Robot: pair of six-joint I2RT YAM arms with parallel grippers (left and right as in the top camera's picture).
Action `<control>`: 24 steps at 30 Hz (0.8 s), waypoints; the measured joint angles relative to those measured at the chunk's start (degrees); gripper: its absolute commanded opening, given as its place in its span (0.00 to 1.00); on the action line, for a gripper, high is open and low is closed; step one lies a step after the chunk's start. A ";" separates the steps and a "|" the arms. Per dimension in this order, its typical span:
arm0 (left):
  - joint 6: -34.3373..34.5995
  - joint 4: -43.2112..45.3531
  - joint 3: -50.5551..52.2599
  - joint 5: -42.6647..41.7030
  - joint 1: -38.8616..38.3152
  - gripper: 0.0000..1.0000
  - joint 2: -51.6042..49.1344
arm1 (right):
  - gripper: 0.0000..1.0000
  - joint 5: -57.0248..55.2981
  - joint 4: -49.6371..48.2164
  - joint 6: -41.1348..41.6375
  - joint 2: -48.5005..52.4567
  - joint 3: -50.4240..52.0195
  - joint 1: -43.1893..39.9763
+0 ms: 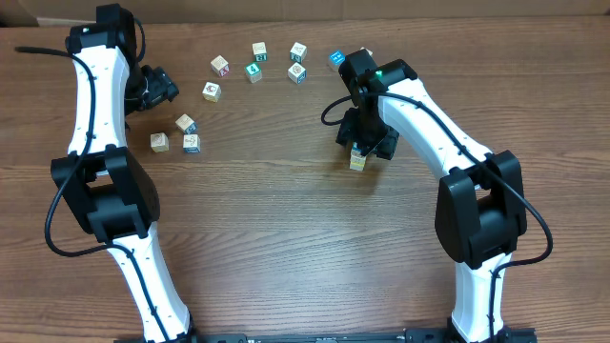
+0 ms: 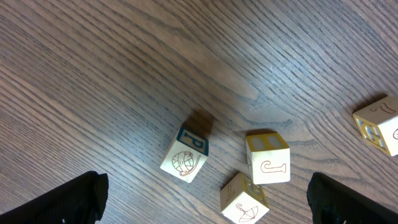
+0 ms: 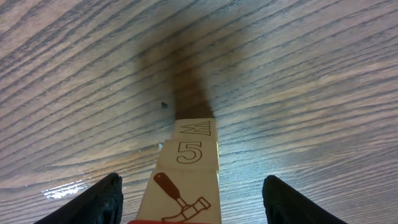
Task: Form a tower
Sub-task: 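Lower the 3 block onto the hammer block and align it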
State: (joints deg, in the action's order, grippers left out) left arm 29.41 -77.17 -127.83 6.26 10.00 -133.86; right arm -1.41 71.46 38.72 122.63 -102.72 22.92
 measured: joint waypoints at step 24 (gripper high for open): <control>0.00 0.00 0.00 0.00 0.00 1.00 0.00 | 0.57 -0.04 -2.25 -1.20 0.02 2.51 0.00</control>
State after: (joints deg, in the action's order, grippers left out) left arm 29.41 -77.17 -127.83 6.26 10.00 -133.86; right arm -1.45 69.21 37.52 122.65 -100.20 22.92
